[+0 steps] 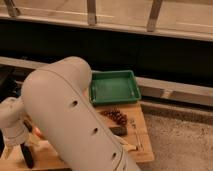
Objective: Wipe purple bowl with brush
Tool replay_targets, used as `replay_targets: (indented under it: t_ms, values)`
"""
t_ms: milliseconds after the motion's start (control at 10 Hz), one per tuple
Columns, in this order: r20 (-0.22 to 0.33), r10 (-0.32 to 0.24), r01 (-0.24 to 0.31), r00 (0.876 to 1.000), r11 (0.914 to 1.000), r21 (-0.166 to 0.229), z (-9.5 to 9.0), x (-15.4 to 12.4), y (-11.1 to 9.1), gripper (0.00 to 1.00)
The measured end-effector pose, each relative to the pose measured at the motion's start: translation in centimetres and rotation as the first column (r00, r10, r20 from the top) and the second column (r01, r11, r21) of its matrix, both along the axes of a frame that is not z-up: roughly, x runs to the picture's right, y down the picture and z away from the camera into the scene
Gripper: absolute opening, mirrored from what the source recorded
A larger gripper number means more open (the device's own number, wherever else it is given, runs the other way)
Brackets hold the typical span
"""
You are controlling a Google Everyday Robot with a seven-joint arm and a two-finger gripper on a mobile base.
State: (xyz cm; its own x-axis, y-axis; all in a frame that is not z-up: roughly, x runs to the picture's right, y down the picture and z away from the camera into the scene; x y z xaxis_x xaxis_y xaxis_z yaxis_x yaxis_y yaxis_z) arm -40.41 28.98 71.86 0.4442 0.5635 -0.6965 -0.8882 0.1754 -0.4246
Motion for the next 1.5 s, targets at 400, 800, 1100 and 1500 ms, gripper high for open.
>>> replay_targets:
  t_ms: [400, 800, 1100, 1500]
  values:
    - [-0.012, 0.016, -0.016, 1.000, 0.9995, -0.026, 1.0, 0.3, 1.0, 0.80]
    - [-0.021, 0.025, -0.026, 0.999, 0.9989, -0.038, 1.4, 0.6, 1.5, 0.80]
    - [-0.033, 0.013, -0.015, 0.999, 0.9985, -0.052, 1.6, 0.5, 1.7, 0.73]
    - [-0.045, -0.028, 0.025, 0.999, 0.9977, -0.064, 1.7, 0.3, 2.1, 0.33]
